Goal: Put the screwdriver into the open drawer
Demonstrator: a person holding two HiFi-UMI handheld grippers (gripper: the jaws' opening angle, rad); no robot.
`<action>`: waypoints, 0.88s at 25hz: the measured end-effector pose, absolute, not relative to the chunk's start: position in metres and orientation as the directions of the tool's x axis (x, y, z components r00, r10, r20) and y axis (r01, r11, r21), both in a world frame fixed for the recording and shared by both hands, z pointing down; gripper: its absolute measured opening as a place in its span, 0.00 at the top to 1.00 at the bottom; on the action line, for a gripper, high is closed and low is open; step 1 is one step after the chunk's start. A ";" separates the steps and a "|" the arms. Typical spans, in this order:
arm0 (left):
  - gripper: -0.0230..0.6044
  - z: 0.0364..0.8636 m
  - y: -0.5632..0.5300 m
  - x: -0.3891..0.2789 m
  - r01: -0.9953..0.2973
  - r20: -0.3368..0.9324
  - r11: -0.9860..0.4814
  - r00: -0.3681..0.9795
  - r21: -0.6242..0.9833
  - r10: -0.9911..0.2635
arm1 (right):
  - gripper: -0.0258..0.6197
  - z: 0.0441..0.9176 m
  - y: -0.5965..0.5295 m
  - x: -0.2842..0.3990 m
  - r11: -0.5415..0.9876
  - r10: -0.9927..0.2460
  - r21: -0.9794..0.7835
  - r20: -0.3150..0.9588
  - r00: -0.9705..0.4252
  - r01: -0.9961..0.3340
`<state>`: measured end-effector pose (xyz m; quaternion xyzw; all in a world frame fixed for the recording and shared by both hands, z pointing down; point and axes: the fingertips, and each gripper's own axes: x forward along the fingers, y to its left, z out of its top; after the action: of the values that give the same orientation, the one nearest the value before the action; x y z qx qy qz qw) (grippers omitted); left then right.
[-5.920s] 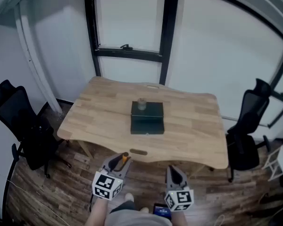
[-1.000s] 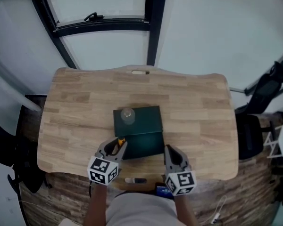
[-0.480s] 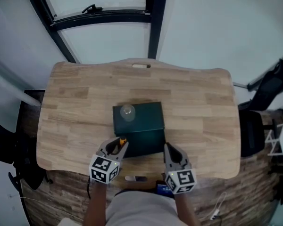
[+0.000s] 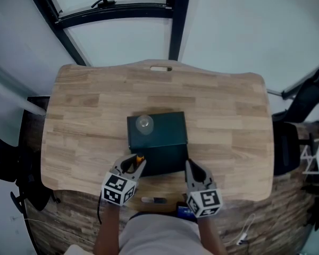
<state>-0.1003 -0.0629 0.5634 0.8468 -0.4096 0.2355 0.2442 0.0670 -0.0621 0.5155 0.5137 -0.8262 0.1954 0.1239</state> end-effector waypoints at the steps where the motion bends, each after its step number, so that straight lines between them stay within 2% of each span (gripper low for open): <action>1: 0.79 0.565 -0.063 -0.099 -0.806 0.604 -0.549 0.555 0.221 -0.572 | 0.96 0.517 -0.063 0.067 0.399 -0.801 -0.191 0.402 -0.443 -0.897; 22: 0.79 0.585 -0.064 -0.081 -0.749 0.659 -0.622 0.588 0.226 -0.468 | 0.96 0.534 -0.073 0.067 0.364 -0.795 -0.222 0.433 -0.426 -0.904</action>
<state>-0.0814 -0.0638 0.5845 0.8556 -0.3557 0.2815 0.2494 0.0672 -0.0730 0.5344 0.5205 -0.8161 0.2169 0.1267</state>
